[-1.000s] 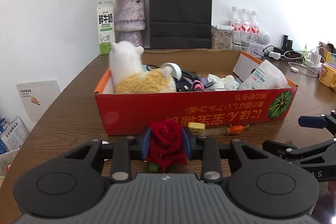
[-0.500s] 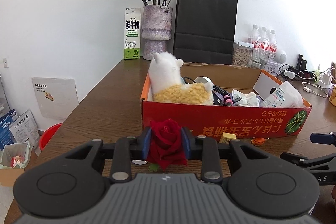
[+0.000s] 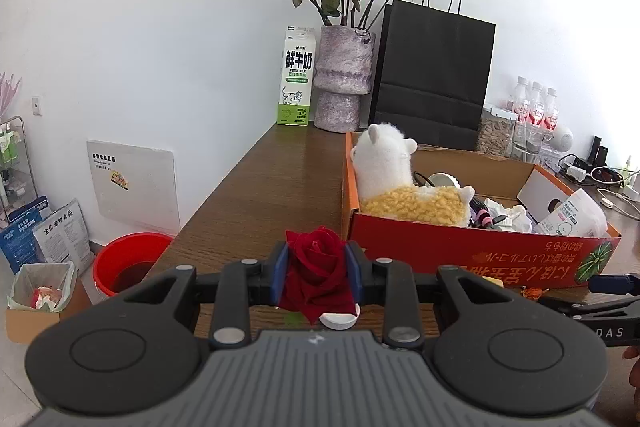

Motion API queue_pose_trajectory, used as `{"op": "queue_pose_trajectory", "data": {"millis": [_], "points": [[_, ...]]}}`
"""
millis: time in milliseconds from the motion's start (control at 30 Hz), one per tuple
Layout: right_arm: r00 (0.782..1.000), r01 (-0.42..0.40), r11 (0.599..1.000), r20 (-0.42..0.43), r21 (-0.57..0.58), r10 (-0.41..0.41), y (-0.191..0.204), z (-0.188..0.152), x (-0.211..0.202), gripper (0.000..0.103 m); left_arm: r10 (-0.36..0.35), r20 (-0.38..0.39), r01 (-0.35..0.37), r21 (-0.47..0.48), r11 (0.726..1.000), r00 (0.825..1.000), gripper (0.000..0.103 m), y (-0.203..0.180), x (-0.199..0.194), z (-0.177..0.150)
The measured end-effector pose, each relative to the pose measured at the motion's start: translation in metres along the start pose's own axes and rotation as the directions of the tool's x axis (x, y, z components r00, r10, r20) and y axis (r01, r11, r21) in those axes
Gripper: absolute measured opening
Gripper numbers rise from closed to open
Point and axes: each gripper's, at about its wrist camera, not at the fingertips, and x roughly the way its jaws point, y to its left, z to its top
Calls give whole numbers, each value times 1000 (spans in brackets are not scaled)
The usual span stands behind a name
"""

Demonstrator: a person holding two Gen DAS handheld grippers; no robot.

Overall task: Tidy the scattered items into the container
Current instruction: 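Grasp the orange clip with the right tool while the left holds the rose, then carry the rose and orange clip over the box with both tools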

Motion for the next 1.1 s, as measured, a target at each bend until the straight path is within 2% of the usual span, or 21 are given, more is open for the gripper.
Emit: {"op": "queue_pose_trajectory", "data": {"millis": [100,400,533,600,633,1100], "points": [[1000,0,1000,-31,21,1,2,4,10,89,5,6,-5,-10,1000,1000,31,7,-1,-1],[999,-4,999,-44,49,7,13,9,20,79,-15,-9,15,-23,1000,1000,31,17,6,-6],[998,1,998,-55,66,3,15,11,24,64,-25,-9,25,-25,999,1000,31,19,6,-7],[998,18,997,-53,70,-14,16,10,25,52,-27,-9,27,-25,999,1000,31,20,6,-8],[998,27,997,-52,72,-23,16,10,24,40,-27,-10,27,-25,999,1000,31,20,6,-8],[1000,-4,995,-17,97,5,8,2,2,40,-40,4,40,-10,999,999,31,17,-1,-4]]}}
